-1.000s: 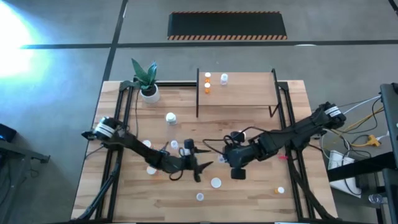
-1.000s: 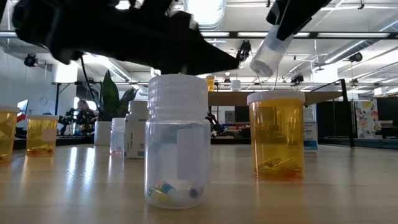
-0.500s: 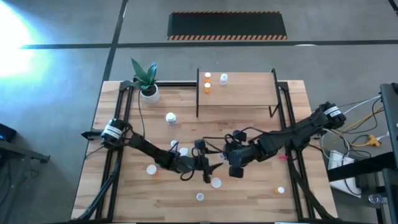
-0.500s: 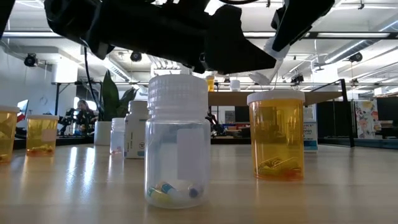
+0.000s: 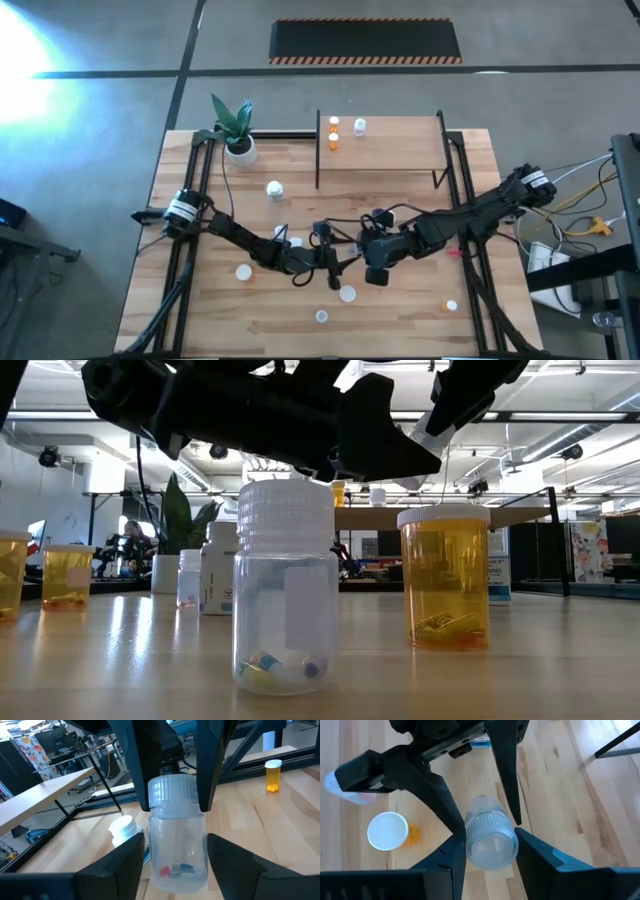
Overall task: Pick and place medicine bottles onto shelf by color
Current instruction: Put the transparent pill bottle on the shelf aligned with the other transparent pill bottle
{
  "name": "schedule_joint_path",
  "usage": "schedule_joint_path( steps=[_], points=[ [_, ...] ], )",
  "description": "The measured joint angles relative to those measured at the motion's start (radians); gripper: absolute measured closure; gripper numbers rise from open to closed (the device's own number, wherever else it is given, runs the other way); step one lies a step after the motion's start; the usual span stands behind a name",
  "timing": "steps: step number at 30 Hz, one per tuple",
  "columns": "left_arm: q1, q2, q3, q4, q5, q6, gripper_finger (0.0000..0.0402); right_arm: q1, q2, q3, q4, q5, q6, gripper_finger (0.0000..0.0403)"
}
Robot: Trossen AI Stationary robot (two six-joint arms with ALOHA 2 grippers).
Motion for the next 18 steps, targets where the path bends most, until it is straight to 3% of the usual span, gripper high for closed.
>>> schedule_joint_path(
  steps=[7,13,18],
  points=[
    [0.000,0.000,-0.004,-0.001,-0.002,-0.004,0.0277,0.002,0.000,0.000,-0.001,-0.002,-0.042,0.0251],
    [0.001,0.000,-0.008,0.002,-0.001,-0.032,0.0270,0.024,-0.039,-0.034,-0.050,0.035,-0.117,0.0190],
    [0.001,0.000,-0.018,0.018,-0.001,-0.052,0.0258,0.075,-0.152,-0.246,0.121,0.135,-0.113,0.0175]
  ],
)
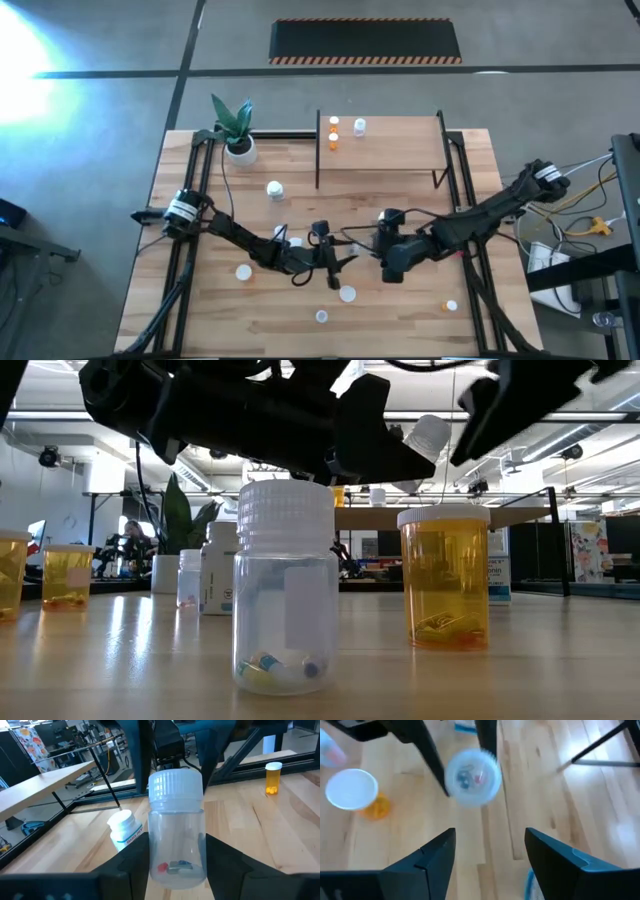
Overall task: Pick and place medicine bottles onto shelf by color
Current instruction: Put the transparent pill bottle on the shelf aligned with the other transparent pill bottle
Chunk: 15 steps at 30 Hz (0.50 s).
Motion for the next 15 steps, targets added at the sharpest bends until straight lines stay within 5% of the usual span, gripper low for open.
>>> schedule_joint_path(
  steps=[7,15],
  points=[
    [0.002,0.000,-0.003,0.053,-0.001,0.005,0.0255,0.055,-0.131,-0.380,0.688,0.092,-0.028,0.0188],
    [0.005,0.000,-0.001,0.053,-0.001,0.008,0.0254,0.057,-0.088,-0.636,1.427,0.101,-0.171,0.0191]
  ],
)
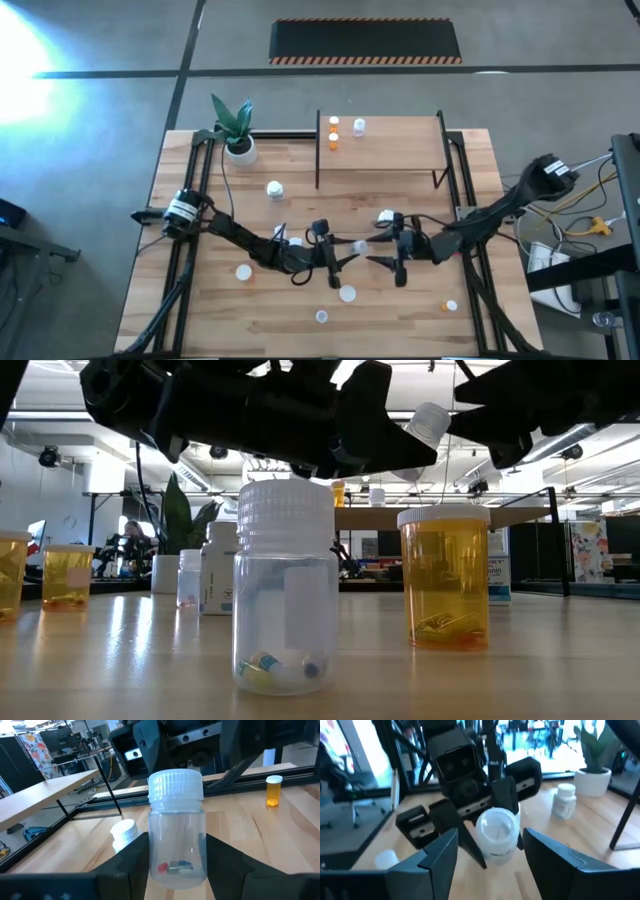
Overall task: Pick and place medicine bottles onto shelf by color
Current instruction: Put the transparent pill bottle on the shelf aligned with the other transparent pill bottle
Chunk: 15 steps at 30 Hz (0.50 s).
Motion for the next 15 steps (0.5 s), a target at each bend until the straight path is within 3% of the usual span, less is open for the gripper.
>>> schedule_joint_path(
  steps=[4,15],
  points=[
    [0.000,0.000,0.002,0.028,0.000,0.001,0.0254,0.000,0.061,-0.024,0.124,-0.001,-0.044,0.0191],
    [-0.002,0.000,0.003,0.053,0.011,0.001,0.0253,-0.001,0.196,0.099,0.127,0.020,-0.149,0.0196]
  ],
)
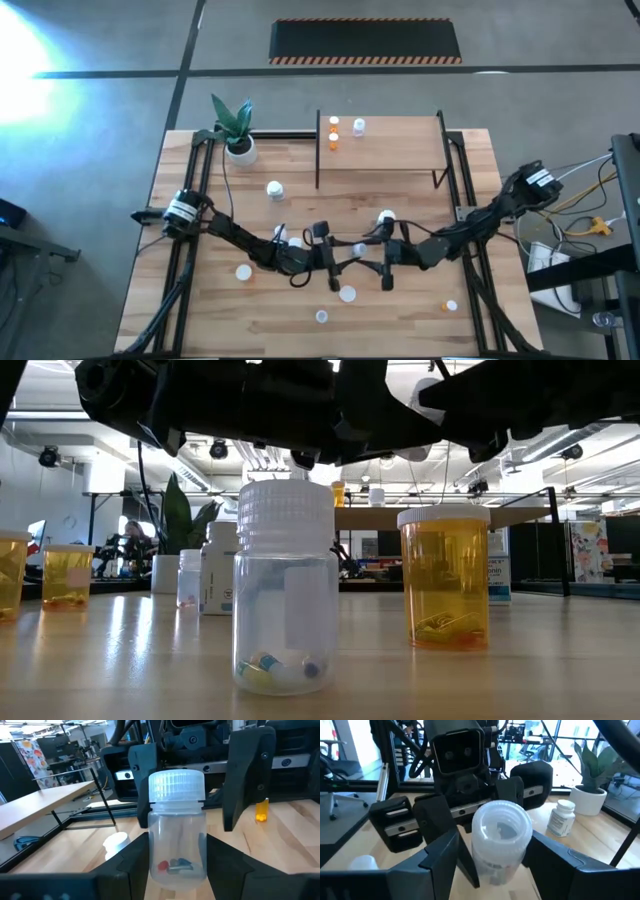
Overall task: Pick and place medicine bottles onto shelf by color
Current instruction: Put the transparent pill bottle on the shelf aligned with the other transparent pill bottle
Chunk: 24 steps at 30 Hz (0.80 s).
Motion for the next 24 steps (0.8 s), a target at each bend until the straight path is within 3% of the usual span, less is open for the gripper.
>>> schedule_joint_path(
  steps=[10,15,19,24],
  points=[
    [0.000,0.000,-0.001,-0.001,0.010,-0.006,0.0253,0.012,-0.008,0.007,-0.007,0.029,-0.007,0.0268],
    [0.004,-0.001,0.000,-0.025,0.025,-0.012,0.0249,0.015,-0.041,0.007,-0.063,0.058,0.053,0.0270],
    [0.010,0.002,-0.006,-0.084,0.004,-0.009,0.0210,0.018,-0.145,0.047,-0.247,0.109,0.148,0.0266],
    [0.034,0.002,-0.006,-0.165,0.005,-0.075,0.0135,0.011,-0.294,0.166,-0.752,0.127,0.322,0.0266]
  ],
)
